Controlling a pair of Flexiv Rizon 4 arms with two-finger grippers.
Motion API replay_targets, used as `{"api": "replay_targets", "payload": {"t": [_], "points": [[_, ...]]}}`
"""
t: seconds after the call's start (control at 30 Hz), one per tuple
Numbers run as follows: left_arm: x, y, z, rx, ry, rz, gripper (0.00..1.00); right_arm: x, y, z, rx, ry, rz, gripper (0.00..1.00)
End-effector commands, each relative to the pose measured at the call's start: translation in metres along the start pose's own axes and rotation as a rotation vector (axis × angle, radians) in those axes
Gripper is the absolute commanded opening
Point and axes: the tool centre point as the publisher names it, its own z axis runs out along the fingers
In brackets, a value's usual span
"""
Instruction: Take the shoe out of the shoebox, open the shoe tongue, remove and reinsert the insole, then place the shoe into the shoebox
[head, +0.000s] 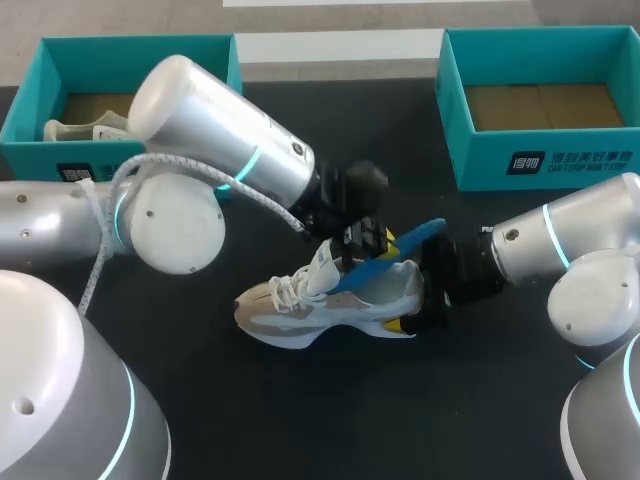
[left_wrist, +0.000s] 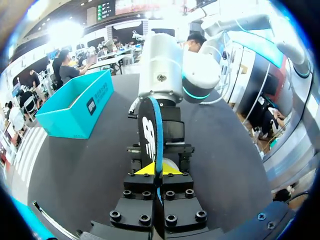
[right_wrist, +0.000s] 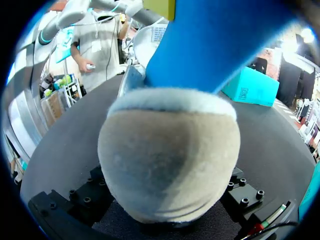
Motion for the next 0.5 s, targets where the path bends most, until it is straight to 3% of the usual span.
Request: {"api": "replay_targets", "payload": {"t": [0.03, 0.3, 0.5], "points": [[-0.003, 0.007, -0.035, 0.085, 0.081, 0.007, 0.0, 0.0, 0.001, 0.001, 0.004, -0.001, 0.0, 0.0], [-0.01, -0.001, -0.062, 0.179, 0.211, -0.004, 0.0, 0.0, 0.001, 0.001, 0.004, -0.001, 0.0, 0.0], [-0.008, -0.011, -0.079, 0.235, 0.24, -0.029, 0.0, 0.0, 0.001, 0.001, 0.004, -0.001, 0.0, 0.0]]}}
